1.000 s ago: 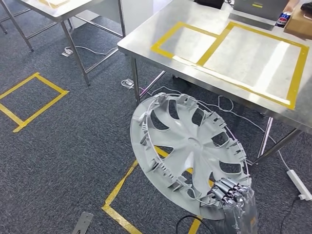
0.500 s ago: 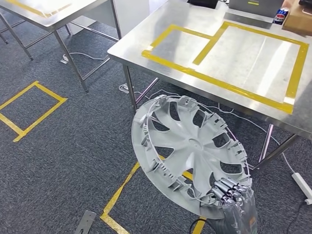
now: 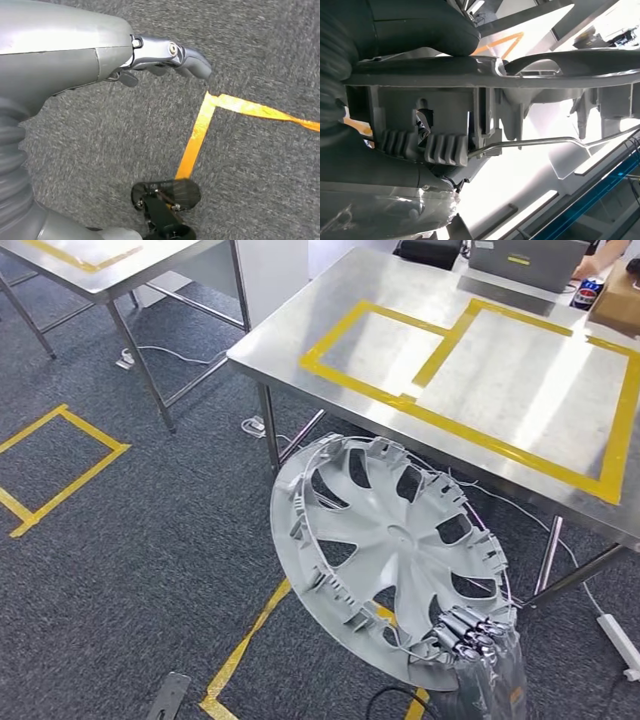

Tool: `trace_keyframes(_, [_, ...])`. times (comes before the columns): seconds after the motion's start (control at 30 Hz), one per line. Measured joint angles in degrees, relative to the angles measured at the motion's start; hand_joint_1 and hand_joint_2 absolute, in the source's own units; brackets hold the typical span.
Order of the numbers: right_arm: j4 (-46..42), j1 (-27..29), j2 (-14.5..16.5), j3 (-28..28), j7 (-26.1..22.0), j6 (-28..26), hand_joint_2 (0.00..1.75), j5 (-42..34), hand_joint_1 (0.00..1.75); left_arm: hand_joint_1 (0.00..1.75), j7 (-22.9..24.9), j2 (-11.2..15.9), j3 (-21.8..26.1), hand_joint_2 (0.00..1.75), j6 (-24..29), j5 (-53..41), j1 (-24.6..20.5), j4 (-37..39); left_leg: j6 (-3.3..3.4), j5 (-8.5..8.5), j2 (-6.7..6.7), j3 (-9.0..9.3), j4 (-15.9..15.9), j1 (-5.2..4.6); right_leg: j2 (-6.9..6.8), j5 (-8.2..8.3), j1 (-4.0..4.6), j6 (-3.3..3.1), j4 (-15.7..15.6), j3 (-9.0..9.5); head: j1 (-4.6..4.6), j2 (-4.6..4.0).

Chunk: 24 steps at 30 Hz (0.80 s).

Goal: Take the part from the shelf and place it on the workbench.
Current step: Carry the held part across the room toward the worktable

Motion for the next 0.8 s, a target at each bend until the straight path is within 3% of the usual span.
trace_keyframes(0.03, [0.01,0.04,-0.04,0.06,0.05,-0.01,1.75,0.09,1.75,0.00,0.00,0.00,0.00,1.75,-0.01,-0.03,0.05,0.00,0.00,-0.44,-0.01,0.50,0.01,0.00,-0.01,-0.45,-0.05,0.13,2.19,-1.83,0.01,0.00])
trace_keyframes(0.07, [0.03,0.08,-0.10,0.11,0.10,-0.01,1.75,0.20,1.75,0.00,0.00,0.00,0.01,1.75,-0.02,-0.07,0.11,-0.01,-0.04,-0.96,-0.03,1.15,0.01,0.00,-0.01,0.23,-0.12,0.24,2.38,-2.80,0.03,-0.01])
trace_keyframes(0.1, [0.04,0.11,-0.18,0.15,0.14,-0.01,1.75,0.31,1.75,0.00,0.00,0.00,0.02,1.75,-0.02,-0.13,0.15,0.00,-0.11,-1.51,-0.06,1.93,0.01,0.02,-0.03,2.12,-0.23,0.30,0.37,-2.70,0.03,-0.01])
trace_keyframes(0.17, [0.06,0.12,-0.32,0.19,0.15,-0.02,1.75,0.41,1.75,0.00,0.00,0.01,0.04,1.75,-0.02,-0.26,0.18,0.00,-0.43,-2.67,-0.12,3.58,0.01,0.04,-0.08,7.72,-0.41,0.33,-6.73,-0.90,0.05,-0.01])
trace_keyframes(0.23, [0.12,0.11,-0.42,0.21,0.15,-0.08,1.75,0.44,1.75,0.00,0.00,0.04,0.07,1.75,-0.02,-0.35,0.12,0.00,-1.01,-3.56,-0.15,4.39,0.02,-0.02,-0.19,10.47,-0.26,-0.28,-11.10,0.17,0.01,-0.02])
trace_keyframes(0.33, [0.15,0.20,-0.51,0.20,0.30,-0.20,1.75,0.53,1.75,0.00,0.00,0.04,0.11,1.75,-0.03,-0.44,0.00,0.01,-1.89,-3.94,-0.07,4.51,0.41,-0.05,-0.11,10.67,-0.02,-1.69,-11.70,0.60,-0.16,-0.01])
trace_keyframes(0.4, [0.14,0.26,-0.58,0.13,0.67,-0.21,1.75,0.82,1.75,0.00,0.00,0.02,0.13,1.75,-0.03,-0.56,-0.16,0.01,-2.34,-4.07,-0.02,2.86,3.58,-0.06,-0.09,10.40,-0.26,-2.25,-12.15,1.41,-0.31,0.00])
trace_keyframes(0.53, [0.14,0.45,-0.60,0.08,1.10,-0.32,1.75,1.55,1.75,0.00,0.00,0.00,0.12,1.75,-0.07,-0.79,-0.13,0.01,-3.03,-8.47,0.04,-6.23,16.30,-0.02,-0.06,9.27,-0.34,-3.04,-12.53,2.80,-0.59,0.00])
trace_keyframes(0.57, [0.14,0.58,-0.61,0.08,1.14,-0.33,1.75,1.59,1.75,0.00,0.00,-0.01,0.13,1.75,-0.07,-0.81,-0.05,0.01,-2.99,-8.21,0.04,-7.39,16.86,-0.03,0.02,8.92,-0.33,-3.06,-12.53,3.22,-0.61,0.00])
trace_keyframes(0.6, [0.14,0.69,-0.61,0.08,1.17,-0.33,1.75,1.60,1.75,0.00,0.00,0.00,0.14,1.75,-0.07,-0.81,0.00,0.01,-2.87,-6.55,0.04,-7.51,15.46,-0.05,0.10,8.54,-0.32,-3.03,-12.54,3.74,-0.62,0.00])
trace_keyframes(0.67, [0.14,0.78,-0.62,0.08,1.19,-0.34,1.75,1.61,1.75,0.00,0.00,0.03,0.15,1.75,-0.07,-0.81,0.02,0.01,-2.47,-0.84,0.10,-5.47,8.55,-0.08,0.19,7.71,-0.31,-2.76,-12.59,4.76,-0.62,0.00])
trace_keyframes(0.7, [0.14,0.78,-0.62,0.07,1.20,-0.36,1.75,1.61,1.75,0.00,0.00,0.05,0.15,1.75,-0.07,-0.81,0.00,0.01,-2.25,0.67,0.15,-4.25,4.89,-0.13,0.24,7.29,-0.22,-2.51,-12.54,5.14,-0.65,0.00])
trace_keyframes(0.73, [0.13,0.76,-0.62,0.06,1.22,-0.42,1.75,1.62,1.75,0.00,0.01,0.04,0.15,1.75,-0.08,-0.81,-0.06,0.01,-2.08,1.42,0.20,-3.39,2.40,-0.17,0.27,6.91,-0.12,-2.18,-12.57,5.33,-0.68,0.00])
trace_keyframes(0.8, [0.11,0.82,-0.65,0.01,1.29,-0.56,1.75,1.66,1.75,0.00,0.02,-0.02,0.16,1.75,-0.10,-0.81,-0.05,0.01,-1.62,0.84,0.18,-2.80,0.61,-0.18,0.31,6.62,0.09,-1.43,-12.51,5.84,-0.74,0.00])
